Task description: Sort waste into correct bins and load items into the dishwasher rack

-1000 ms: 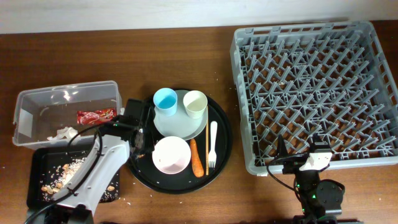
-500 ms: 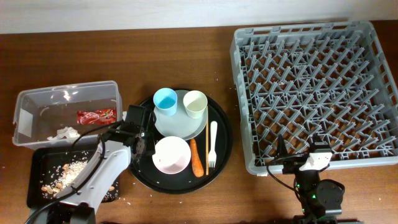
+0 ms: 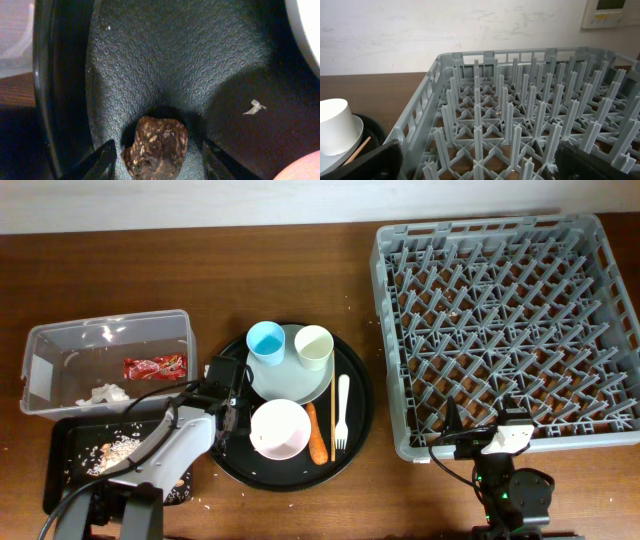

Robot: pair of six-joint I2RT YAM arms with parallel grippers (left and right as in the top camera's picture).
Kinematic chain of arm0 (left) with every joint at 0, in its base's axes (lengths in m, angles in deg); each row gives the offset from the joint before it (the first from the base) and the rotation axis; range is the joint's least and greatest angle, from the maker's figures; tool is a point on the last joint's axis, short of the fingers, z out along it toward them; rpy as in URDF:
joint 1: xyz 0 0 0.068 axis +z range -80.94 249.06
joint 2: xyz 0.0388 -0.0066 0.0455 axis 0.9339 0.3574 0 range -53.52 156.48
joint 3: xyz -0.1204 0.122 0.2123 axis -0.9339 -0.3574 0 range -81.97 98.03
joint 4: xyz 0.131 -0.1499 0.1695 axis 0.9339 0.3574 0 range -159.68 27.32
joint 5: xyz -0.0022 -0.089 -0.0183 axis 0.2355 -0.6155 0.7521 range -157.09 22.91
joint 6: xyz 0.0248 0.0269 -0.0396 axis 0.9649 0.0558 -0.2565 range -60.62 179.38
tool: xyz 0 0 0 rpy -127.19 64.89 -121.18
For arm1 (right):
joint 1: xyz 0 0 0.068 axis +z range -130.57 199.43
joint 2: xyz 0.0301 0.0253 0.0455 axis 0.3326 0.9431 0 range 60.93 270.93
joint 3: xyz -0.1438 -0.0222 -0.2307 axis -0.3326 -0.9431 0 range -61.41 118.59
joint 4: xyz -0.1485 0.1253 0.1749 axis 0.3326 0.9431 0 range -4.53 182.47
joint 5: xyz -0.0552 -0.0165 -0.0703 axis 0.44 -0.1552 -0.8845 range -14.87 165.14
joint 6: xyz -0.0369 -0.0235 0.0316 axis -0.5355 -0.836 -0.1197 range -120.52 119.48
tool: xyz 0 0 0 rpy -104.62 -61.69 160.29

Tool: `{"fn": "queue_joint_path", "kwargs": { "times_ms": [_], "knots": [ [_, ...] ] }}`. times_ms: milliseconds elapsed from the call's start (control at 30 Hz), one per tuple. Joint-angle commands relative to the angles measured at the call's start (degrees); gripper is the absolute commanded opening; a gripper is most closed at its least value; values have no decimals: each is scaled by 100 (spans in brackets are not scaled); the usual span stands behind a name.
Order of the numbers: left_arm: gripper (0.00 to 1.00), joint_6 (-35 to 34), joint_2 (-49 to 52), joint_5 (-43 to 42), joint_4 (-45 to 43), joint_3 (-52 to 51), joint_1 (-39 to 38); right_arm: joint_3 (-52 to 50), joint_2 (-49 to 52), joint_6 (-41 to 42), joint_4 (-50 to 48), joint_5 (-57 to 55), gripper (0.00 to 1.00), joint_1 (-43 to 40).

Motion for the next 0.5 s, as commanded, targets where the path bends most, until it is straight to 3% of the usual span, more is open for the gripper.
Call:
{"fn": "queue_joint_path", "kwargs": {
  "times_ms": [0, 133, 200, 300, 400, 467],
  "knots": [
    [53, 72, 63, 57, -7, -24, 24, -31, -39, 13, 26, -52, 99, -35],
    [25, 72, -85, 57, 17, 7, 24, -31, -39, 13, 26, -52, 99, -37],
    [20, 72, -286, 61, 103, 11, 24, -31, -39, 13, 26, -52, 99, -35],
    [20, 72, -914, 61, 256, 118, 24, -31, -39, 11, 26, -52, 99, -37],
    [22, 24, -1958, 151, 975, 319, 46, -31, -39, 11, 26, -52, 99, -37],
    [22, -483, -2557, 273, 1519, 319, 374, -31, -39, 11, 26, -52, 99, -37]
  ]
}}
